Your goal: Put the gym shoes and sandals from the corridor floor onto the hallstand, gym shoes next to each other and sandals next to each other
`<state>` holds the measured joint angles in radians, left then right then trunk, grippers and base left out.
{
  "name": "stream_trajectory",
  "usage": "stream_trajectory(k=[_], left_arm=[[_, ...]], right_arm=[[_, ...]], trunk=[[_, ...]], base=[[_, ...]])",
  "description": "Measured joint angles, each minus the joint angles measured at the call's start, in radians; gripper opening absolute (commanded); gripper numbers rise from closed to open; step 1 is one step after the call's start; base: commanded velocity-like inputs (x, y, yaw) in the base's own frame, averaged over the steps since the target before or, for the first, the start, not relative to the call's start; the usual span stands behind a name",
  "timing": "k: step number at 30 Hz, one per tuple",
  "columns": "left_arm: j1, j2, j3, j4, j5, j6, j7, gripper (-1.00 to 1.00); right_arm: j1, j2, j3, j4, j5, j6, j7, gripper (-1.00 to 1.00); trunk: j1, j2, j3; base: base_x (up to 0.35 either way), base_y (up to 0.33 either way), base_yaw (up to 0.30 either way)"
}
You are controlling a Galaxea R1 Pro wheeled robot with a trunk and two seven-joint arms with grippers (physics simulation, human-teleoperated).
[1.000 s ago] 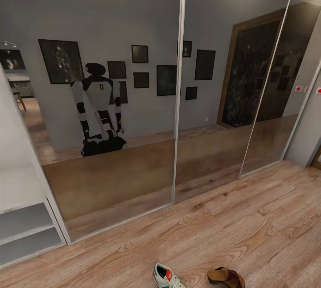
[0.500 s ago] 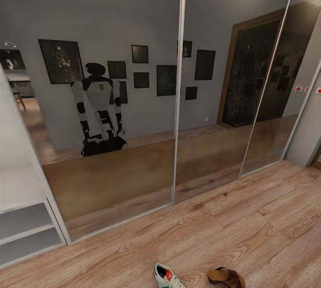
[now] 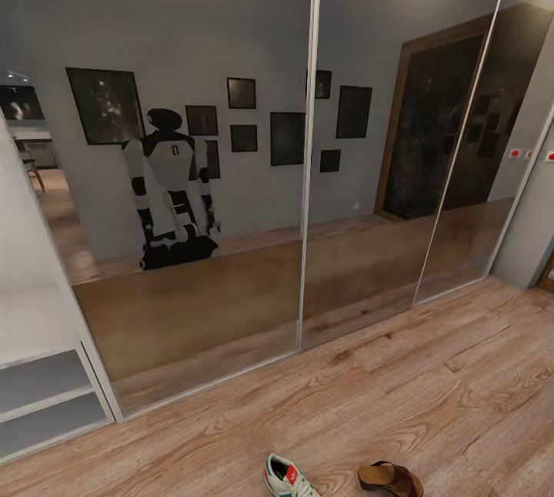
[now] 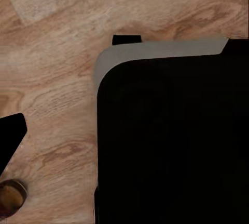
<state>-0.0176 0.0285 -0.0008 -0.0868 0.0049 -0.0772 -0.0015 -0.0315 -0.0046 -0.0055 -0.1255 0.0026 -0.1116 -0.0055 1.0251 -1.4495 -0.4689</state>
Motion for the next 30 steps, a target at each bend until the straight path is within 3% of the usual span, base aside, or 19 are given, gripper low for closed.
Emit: stream_trajectory(k=[4,5,6,7,13,21,30], left_arm=[[-0.023,0.01,0.0,-0.023,0.0,-0.022,0.0,1.0],[-0.043,0.011,0.0,-0.05,0.0,-0.186,0.0,1.0],[-0.049,0.012,0.0,-0.058,0.0,-0.193,0.0,1.0],[-0.062,0.013,0.0,-0.068,0.0,-0.194,0.0,1.0],[-0.104,0.005,0.0,-0.118,0.003,-0.197,-0.001,1.0],[-0.124,0.002,0.002,-0.179,0.006,-0.22,-0.001,1.0],[-0.119,0.022,0.002,-0.206,0.003,-0.246,-0.006,1.0]], right_arm=[[0.0,-0.011,-0.001,-0.023,-0.001,-0.022,0.0,1.0],[0.0,-0.012,-0.001,-0.069,-0.001,-0.189,0.0,1.0],[-0.001,-0.012,-0.001,-0.235,-0.001,-0.197,0.0,1.0],[-0.002,-0.012,-0.001,-0.304,-0.001,-0.199,0.0,1.0],[-0.004,-0.012,-0.001,-0.386,-0.002,-0.203,0.0,1.0],[-0.005,-0.015,-0.003,-0.411,-0.003,-0.208,0.0,1.0],[-0.005,-0.039,-0.002,-0.403,-0.001,-0.209,0.0,1.0]], trunk=[[0.0,0.0,0.0],[0.0,0.0,0.0],[0.0,0.0,0.0],[0.0,0.0,0.0],[0.0,0.0,0.0],[0.0,0.0,0.0],[0.0,0.0,0.0]], base=[[0.0,0.0,0.0],[0.0,0.0,0.0],[0.0,0.0,0.0],[0.0,0.0,0.0],[0.0,0.0,0.0],[0.0,0.0,0.0],[0.0,0.0,0.0]])
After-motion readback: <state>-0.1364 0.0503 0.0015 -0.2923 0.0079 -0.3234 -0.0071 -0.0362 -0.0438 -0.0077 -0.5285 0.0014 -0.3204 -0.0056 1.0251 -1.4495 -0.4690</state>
